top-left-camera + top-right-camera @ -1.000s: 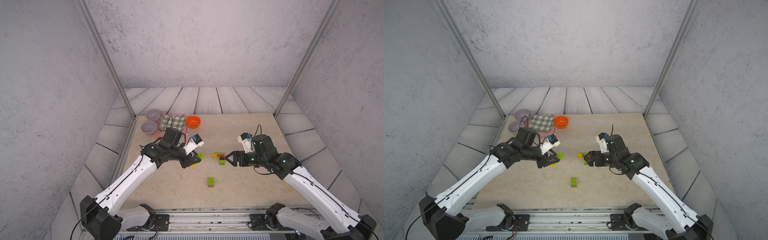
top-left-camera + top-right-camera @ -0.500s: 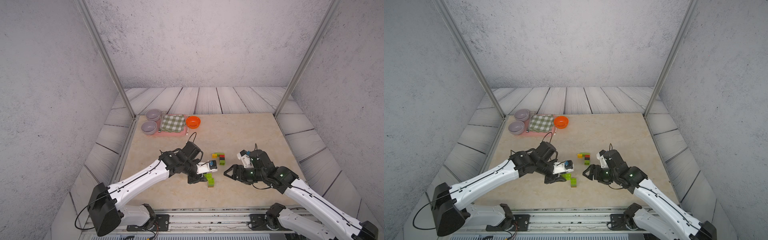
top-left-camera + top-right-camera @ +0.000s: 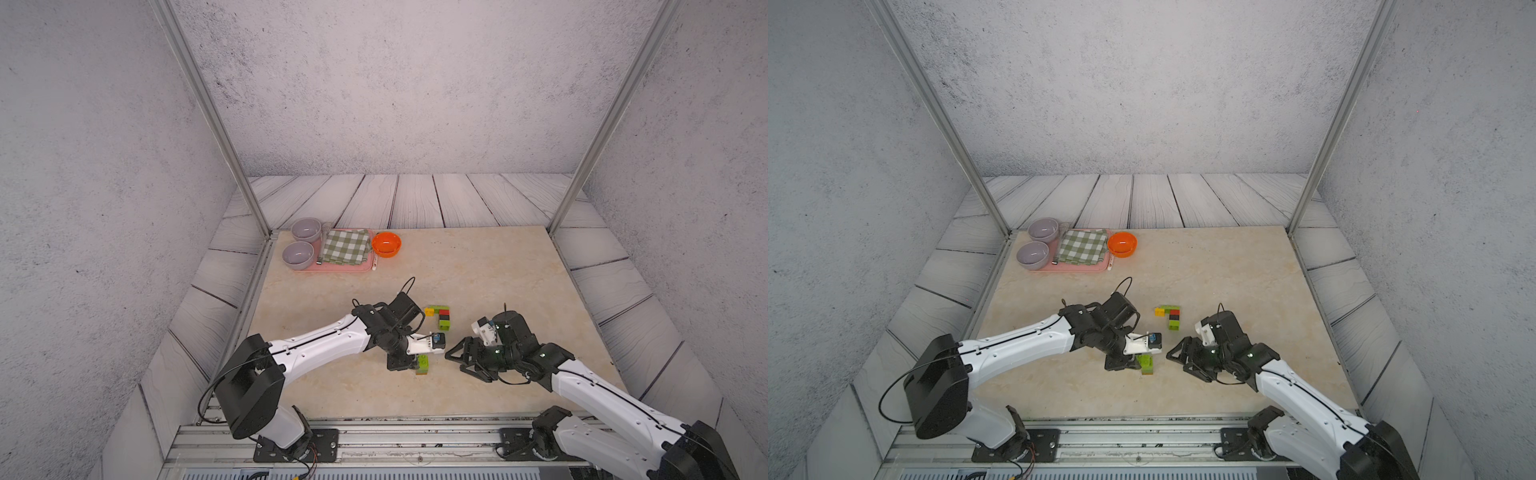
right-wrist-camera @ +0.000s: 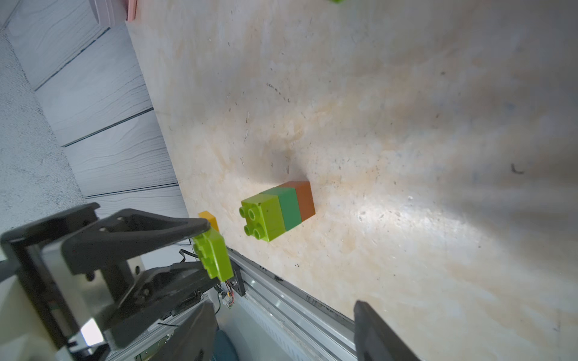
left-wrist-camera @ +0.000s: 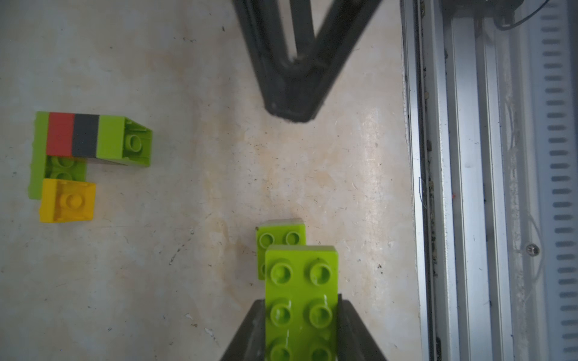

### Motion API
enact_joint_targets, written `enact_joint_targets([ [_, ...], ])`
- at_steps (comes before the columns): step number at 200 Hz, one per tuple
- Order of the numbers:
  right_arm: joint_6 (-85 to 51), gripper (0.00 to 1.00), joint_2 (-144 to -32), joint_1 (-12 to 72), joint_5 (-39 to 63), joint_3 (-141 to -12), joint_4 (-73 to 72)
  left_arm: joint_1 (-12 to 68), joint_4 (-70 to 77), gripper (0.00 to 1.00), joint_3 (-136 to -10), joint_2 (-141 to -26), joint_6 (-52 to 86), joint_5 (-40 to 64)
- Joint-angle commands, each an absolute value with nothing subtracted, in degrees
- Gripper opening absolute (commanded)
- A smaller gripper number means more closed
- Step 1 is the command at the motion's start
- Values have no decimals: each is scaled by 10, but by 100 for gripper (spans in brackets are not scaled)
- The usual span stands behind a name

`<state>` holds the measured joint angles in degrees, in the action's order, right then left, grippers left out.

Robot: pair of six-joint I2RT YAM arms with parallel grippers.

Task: Assemble the letter r with lego
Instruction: Assemble the lego brick with the lego brick.

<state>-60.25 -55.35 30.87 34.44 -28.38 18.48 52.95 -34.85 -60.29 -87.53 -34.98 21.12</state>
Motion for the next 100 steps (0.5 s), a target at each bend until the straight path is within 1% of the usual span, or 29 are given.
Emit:
enact_joint_targets([
  [1,-610,73,-565,306,361,-286,154,537,-355,0,-615,-878,-358,192],
  [50,-573,72,-619,307,363,-321,153,538,-352,0,-630,-905,-337,156],
  [100,-573,71,-654,308,375,-317,123,537,-357,0,-638,-916,-337,169],
])
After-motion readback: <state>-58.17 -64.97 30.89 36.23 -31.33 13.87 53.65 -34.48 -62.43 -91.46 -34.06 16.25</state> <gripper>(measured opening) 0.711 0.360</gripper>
